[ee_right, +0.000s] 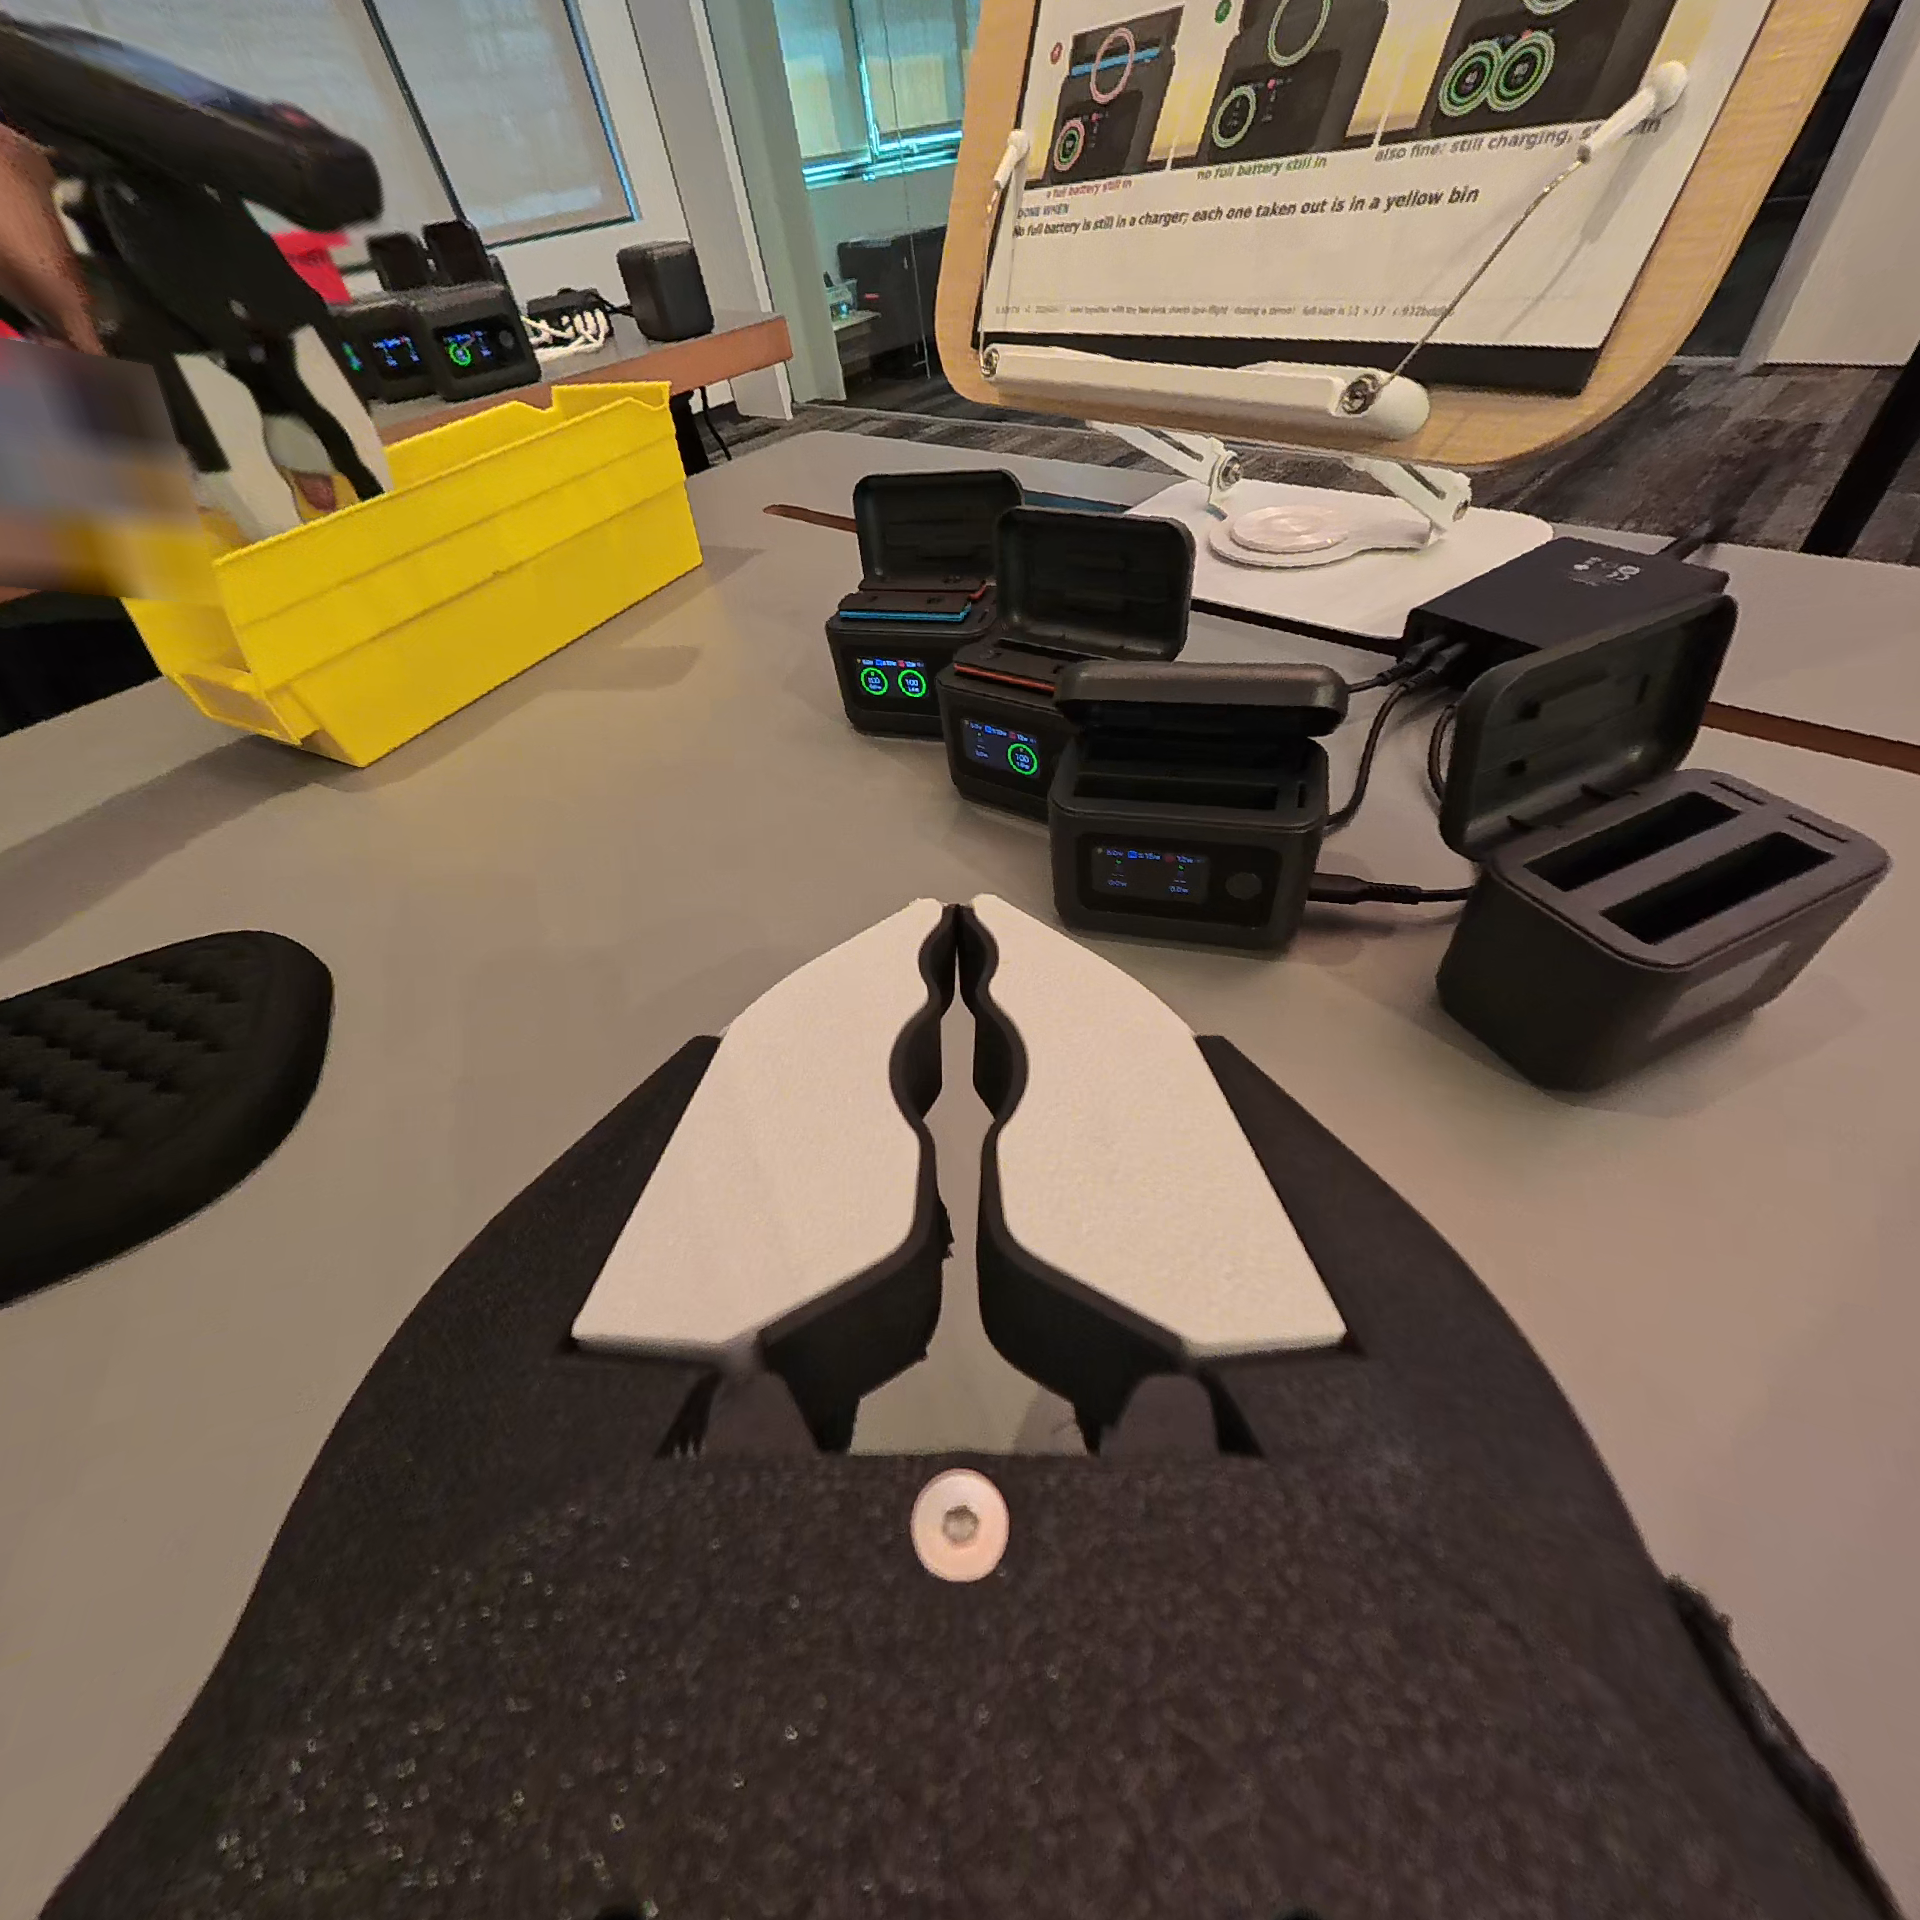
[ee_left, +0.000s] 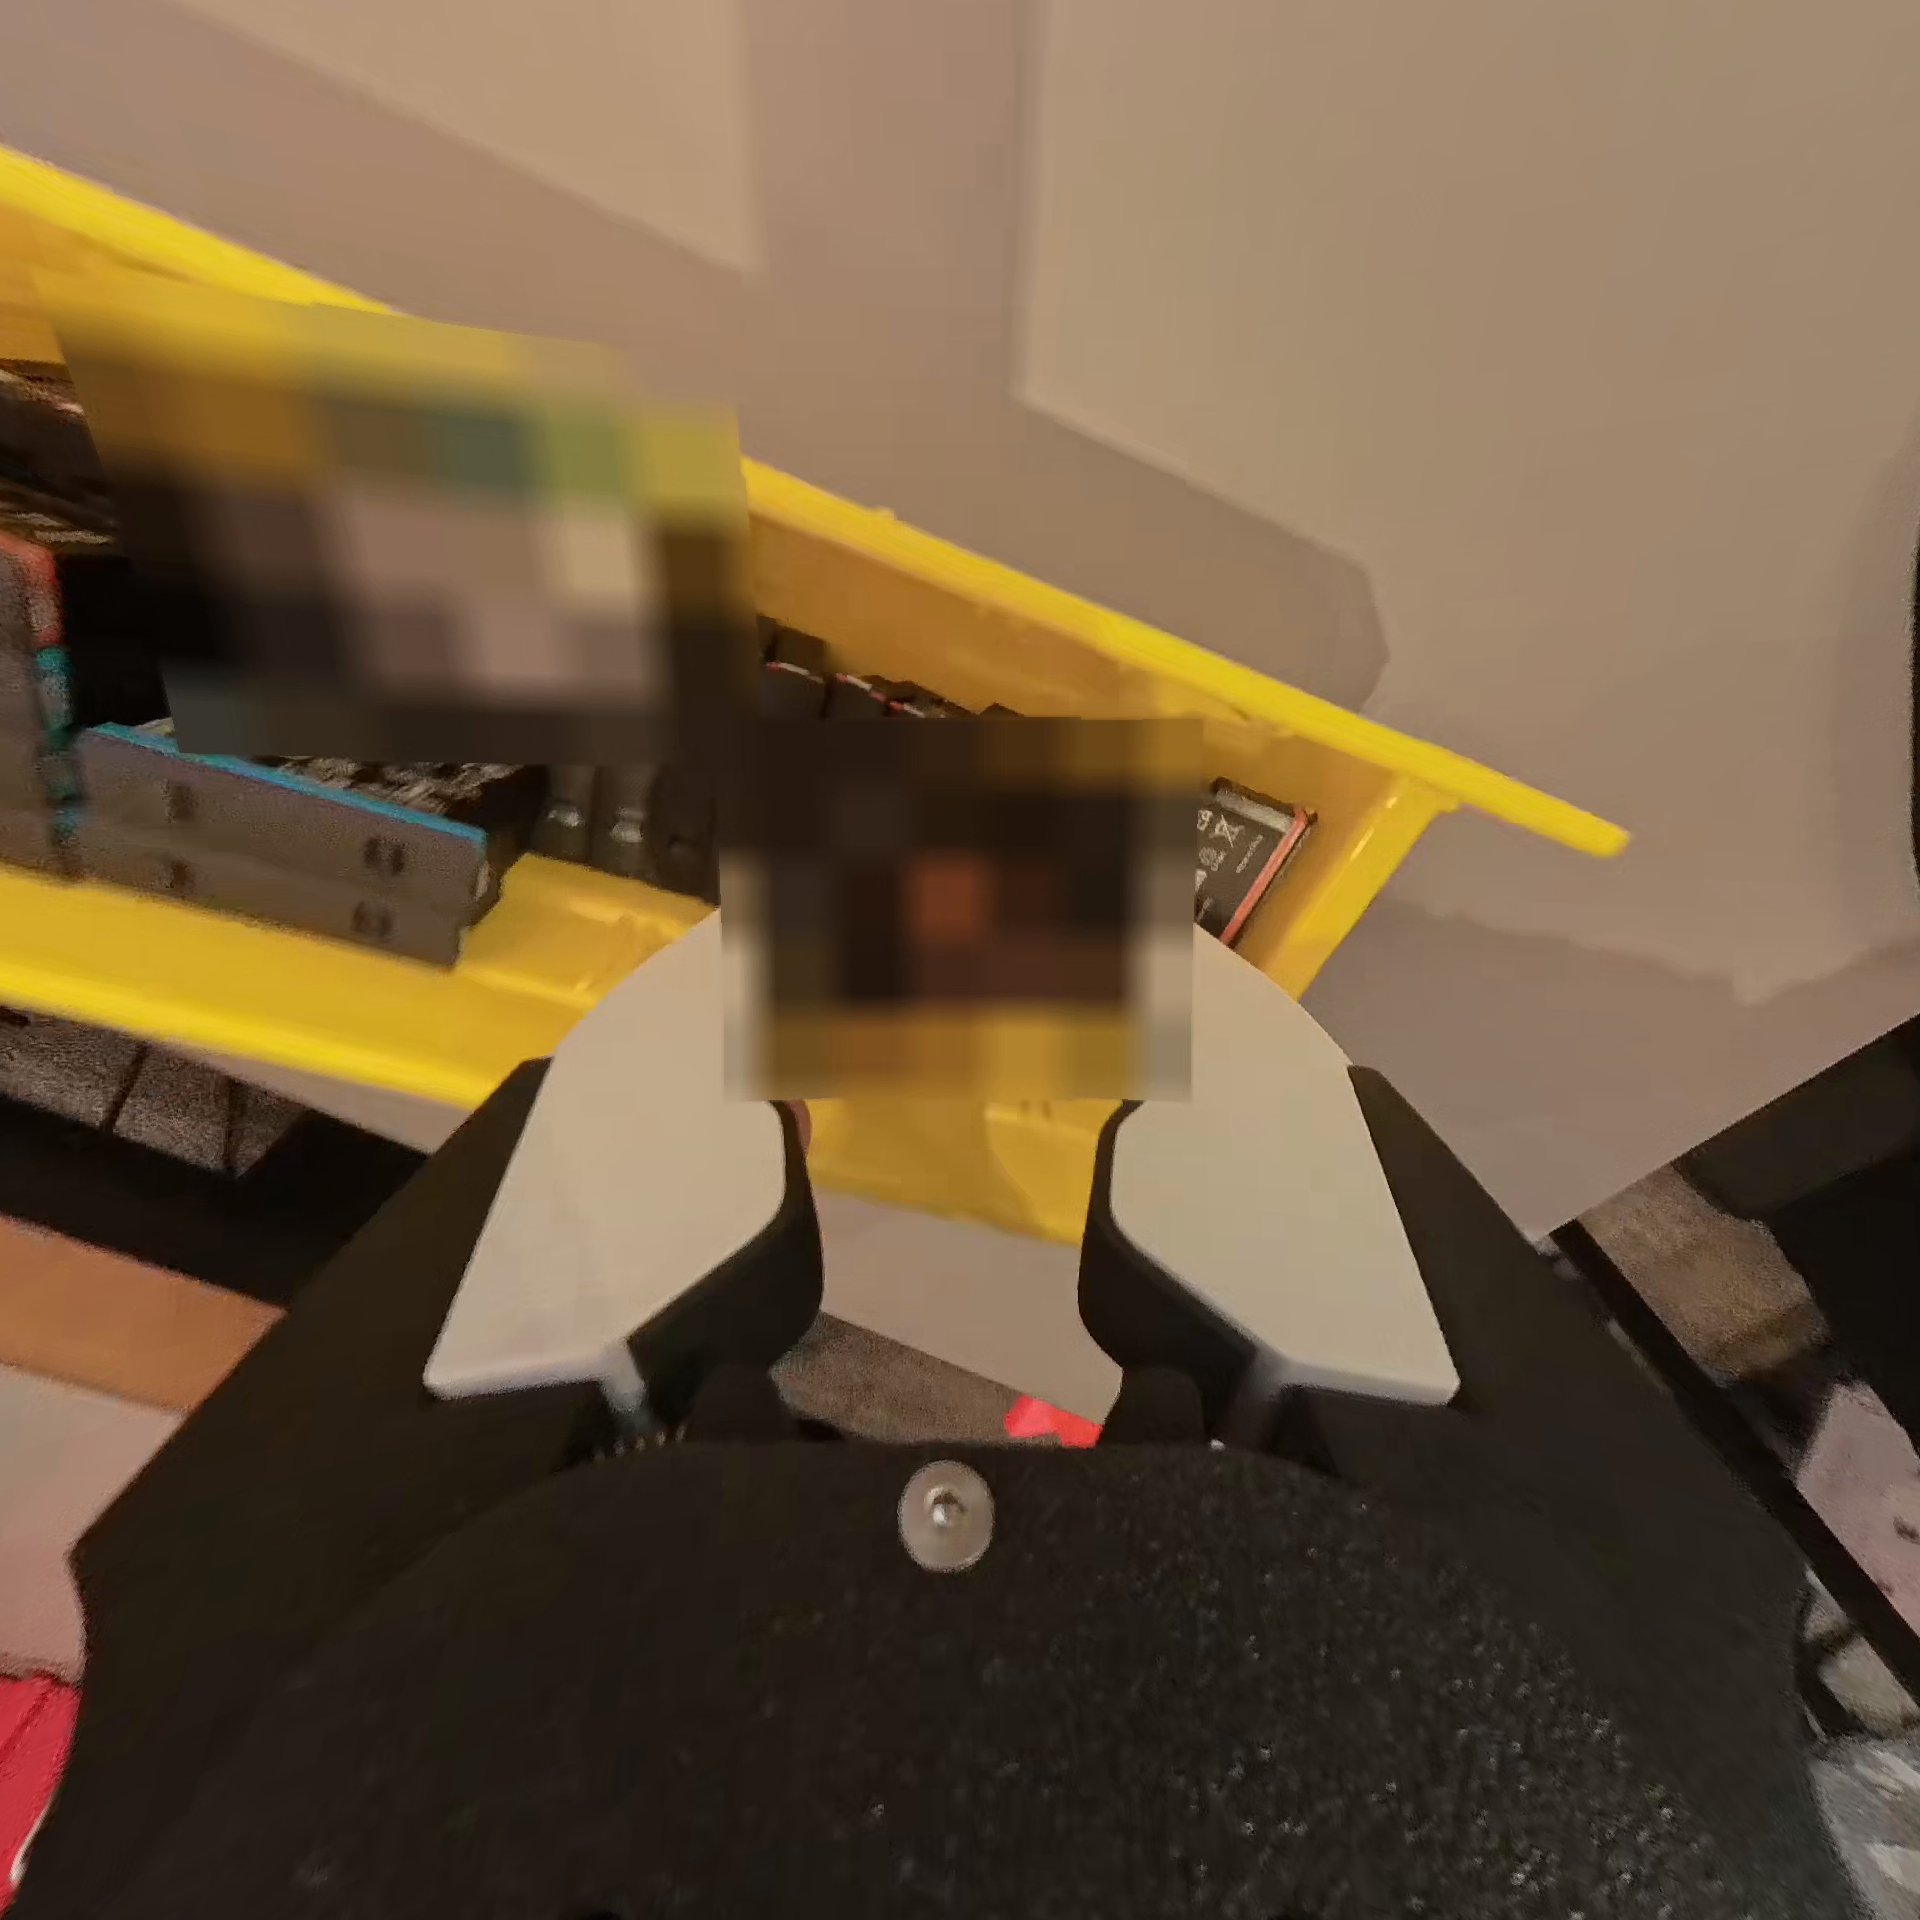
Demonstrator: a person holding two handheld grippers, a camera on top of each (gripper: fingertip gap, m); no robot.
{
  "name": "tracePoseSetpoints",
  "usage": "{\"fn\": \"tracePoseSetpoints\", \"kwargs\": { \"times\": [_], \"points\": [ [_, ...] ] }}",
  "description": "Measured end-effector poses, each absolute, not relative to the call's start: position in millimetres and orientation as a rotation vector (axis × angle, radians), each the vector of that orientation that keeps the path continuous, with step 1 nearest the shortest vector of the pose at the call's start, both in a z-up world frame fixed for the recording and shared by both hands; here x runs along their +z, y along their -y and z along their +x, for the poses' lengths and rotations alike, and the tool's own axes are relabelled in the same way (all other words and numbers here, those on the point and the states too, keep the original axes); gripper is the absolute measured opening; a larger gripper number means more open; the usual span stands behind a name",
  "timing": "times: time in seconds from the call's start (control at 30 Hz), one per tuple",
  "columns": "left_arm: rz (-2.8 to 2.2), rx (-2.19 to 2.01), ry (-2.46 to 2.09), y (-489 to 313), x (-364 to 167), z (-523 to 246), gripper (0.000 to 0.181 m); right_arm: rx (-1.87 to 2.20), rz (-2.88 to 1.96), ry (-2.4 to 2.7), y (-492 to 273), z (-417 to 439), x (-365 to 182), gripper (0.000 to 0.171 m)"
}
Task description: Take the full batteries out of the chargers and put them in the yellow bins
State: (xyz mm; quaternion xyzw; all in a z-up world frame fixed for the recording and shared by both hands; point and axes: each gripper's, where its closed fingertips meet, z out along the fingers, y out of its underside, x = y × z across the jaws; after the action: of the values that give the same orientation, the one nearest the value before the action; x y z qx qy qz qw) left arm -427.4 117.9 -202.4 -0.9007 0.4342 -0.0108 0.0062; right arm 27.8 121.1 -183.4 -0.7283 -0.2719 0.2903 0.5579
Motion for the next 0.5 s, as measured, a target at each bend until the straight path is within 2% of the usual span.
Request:
{"fn": "tracePoseSetpoints", "kwargs": {
  "times": [0.13, 0.27, 0.5],
  "points": [
    [-2.632, -0.119, -1.32, -117.4, -165.3, -410.8, 0.059, 0.695, -1.664, 0.681, -114.8, 21.4, -175.2, 0.0],
    [-2.375, -0.238, -1.401, -105.8, -135.1, -358.6, 0.059, 0.69, -1.53, 0.792, -99.1, 7.6, -161.1, 0.0],
    [-1.909, -0.134, -1.55, -89.7, -124.8, -239.6, 0.059, 0.761, -1.466, 0.918, -75.0, -15.9, -159.9, 0.005]
  ]
}}
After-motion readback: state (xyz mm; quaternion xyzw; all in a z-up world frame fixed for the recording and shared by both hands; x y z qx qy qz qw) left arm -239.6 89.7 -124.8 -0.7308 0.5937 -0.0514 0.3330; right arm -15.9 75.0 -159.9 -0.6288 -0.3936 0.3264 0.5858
